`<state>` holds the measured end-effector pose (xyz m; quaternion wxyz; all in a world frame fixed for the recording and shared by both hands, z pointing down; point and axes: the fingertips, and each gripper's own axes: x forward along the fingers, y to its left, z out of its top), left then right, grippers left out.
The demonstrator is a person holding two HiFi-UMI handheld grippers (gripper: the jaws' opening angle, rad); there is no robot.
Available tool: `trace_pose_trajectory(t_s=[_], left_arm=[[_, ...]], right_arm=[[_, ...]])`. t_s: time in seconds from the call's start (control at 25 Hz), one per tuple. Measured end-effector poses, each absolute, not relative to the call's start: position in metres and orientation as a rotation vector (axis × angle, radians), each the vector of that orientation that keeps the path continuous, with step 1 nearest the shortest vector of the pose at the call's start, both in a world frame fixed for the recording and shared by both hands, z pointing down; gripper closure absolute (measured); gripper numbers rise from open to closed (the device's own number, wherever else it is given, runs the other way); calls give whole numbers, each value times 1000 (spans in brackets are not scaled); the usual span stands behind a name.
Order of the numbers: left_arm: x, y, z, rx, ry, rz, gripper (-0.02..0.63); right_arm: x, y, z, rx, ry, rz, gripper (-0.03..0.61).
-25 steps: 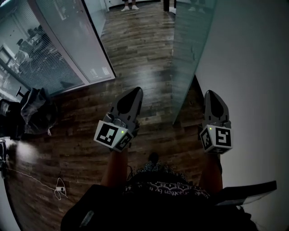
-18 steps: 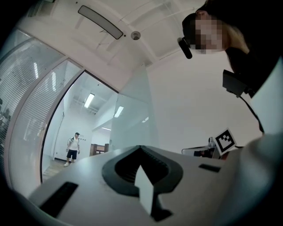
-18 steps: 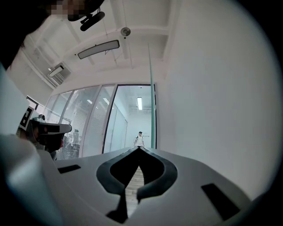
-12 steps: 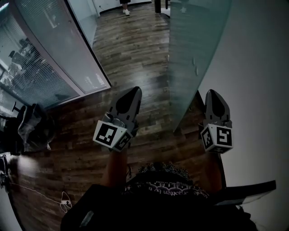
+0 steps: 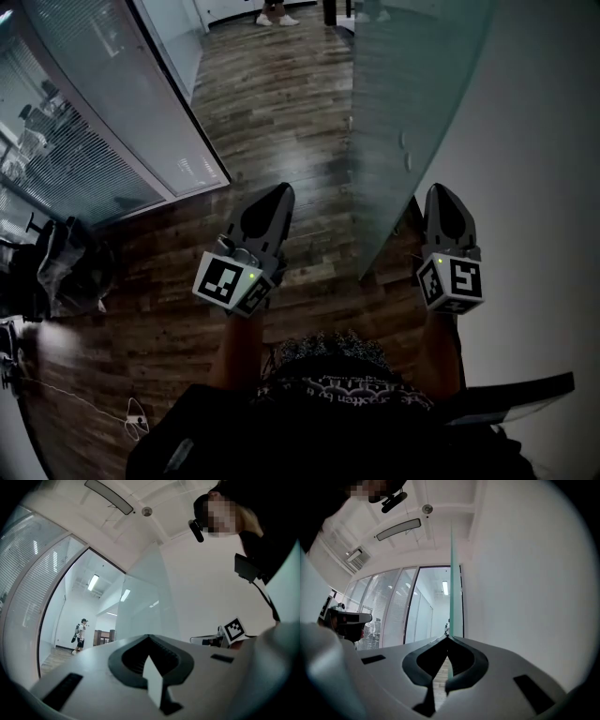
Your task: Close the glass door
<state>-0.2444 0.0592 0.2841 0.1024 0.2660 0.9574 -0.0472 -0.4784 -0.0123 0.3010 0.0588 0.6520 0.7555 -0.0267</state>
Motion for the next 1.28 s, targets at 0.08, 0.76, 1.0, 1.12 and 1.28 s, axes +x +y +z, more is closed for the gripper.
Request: trace_pose_trajectory(t_s=[0.08, 0.76, 1.0, 1.12, 1.28], left_arm=[[-245, 63, 285, 801, 2823, -131, 612], [-254, 77, 289, 847, 2837, -118, 612], [-255, 82, 292, 903, 2827, -113, 612], [-253, 82, 291, 917, 2821, -119, 612], [-246, 81, 291, 940, 2809, -129, 612]], right_arm=[[-480, -4, 306, 2011, 2282, -65, 575], [-486, 44, 322, 2189, 2228, -22, 499], [-487, 45, 325, 2223, 2209, -33, 499], [-482, 44, 324, 2235, 2192, -28, 499], [-472, 46, 323, 2261, 2161, -21, 499]])
